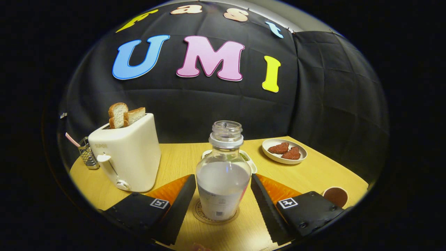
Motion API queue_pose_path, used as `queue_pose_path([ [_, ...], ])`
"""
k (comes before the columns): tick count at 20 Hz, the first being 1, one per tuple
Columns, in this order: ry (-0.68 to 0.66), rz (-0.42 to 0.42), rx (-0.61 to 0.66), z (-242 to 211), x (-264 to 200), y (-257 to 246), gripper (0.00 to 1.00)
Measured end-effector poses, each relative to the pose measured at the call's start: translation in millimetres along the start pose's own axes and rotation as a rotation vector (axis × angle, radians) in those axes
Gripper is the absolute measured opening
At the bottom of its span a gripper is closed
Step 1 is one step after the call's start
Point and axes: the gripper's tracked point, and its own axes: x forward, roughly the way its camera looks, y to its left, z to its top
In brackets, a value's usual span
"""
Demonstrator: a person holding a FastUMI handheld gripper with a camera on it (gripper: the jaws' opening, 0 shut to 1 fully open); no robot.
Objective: Take the bottle from table, then pour the juice into the cup, finally place the bottle on the coaster
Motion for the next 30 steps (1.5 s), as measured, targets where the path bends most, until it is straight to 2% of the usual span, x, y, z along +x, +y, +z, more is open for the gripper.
queue_pose_path([
  [2,0.015,-0.018,-0.026,-4,-25,-10,0.97],
  [5,-0.008,0.001,-0.012,9,-70,-9,0.97],
  [13,-0.245,0.084,0.021,132,-214,18,0.97],
  [16,-0.294,0.107,0.005,155,-258,21,0.97],
  [19,-0.308,0.184,0.015,163,-298,36,0.97],
  [25,-0.313,0.306,-0.092,169,-341,63,0.97],
  [30,-0.320,0.376,-0.075,169,-354,86,0.97],
])
